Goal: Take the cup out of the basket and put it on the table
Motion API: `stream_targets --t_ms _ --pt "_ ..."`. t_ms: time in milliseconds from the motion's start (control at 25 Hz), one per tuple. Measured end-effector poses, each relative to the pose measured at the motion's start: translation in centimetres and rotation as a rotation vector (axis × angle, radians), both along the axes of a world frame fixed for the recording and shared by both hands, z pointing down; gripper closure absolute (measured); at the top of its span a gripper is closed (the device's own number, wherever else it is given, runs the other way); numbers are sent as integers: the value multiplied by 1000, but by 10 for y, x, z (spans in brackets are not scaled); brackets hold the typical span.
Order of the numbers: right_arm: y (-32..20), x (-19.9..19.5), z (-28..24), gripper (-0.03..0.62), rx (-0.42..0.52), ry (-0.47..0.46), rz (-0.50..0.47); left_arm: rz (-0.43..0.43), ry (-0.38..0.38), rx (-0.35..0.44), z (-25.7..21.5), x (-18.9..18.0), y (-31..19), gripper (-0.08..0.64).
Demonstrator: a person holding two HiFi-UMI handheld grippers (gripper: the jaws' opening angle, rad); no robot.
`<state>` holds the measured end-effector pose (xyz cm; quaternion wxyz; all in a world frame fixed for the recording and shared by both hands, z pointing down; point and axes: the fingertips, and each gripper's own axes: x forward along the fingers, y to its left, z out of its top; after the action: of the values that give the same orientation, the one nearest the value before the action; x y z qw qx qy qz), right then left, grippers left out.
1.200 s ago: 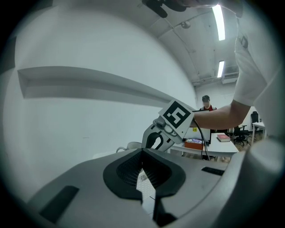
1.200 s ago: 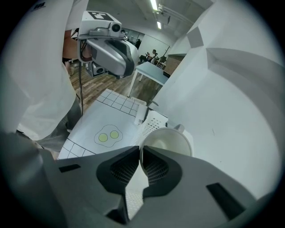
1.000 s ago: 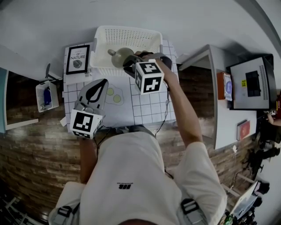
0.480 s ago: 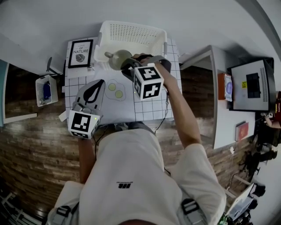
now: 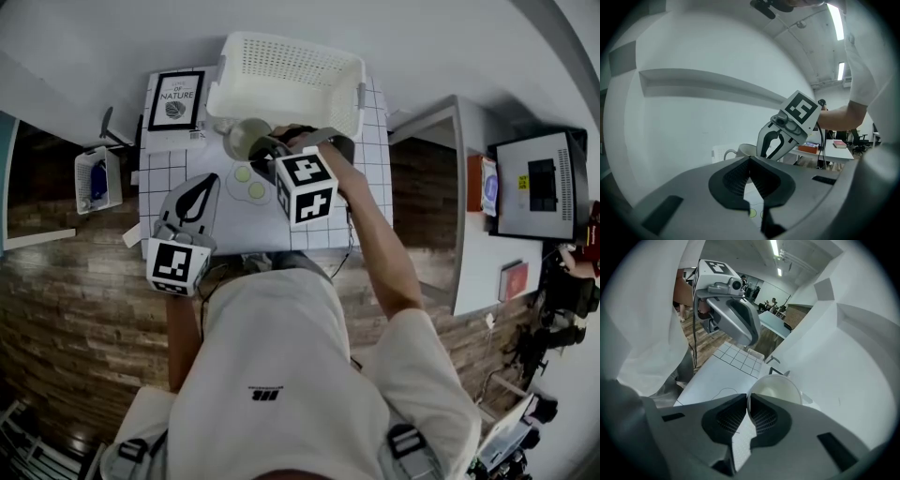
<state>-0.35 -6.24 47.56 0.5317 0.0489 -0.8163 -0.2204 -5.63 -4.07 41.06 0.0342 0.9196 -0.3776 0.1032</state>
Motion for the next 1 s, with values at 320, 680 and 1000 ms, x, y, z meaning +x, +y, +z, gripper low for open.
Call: stream_targets --t_ms 320,680,1000 --pt "26 -29 41 557 -70 16 -60 -35 -23 -28 25 -14 16 551" --pt "45 -52 79 557 -119 45 -111 -84 -47 -62 50 -29 30 551" --pt "53 -62 116 557 -163 69 -118 -133 -56 -118 80 -45 39 551"
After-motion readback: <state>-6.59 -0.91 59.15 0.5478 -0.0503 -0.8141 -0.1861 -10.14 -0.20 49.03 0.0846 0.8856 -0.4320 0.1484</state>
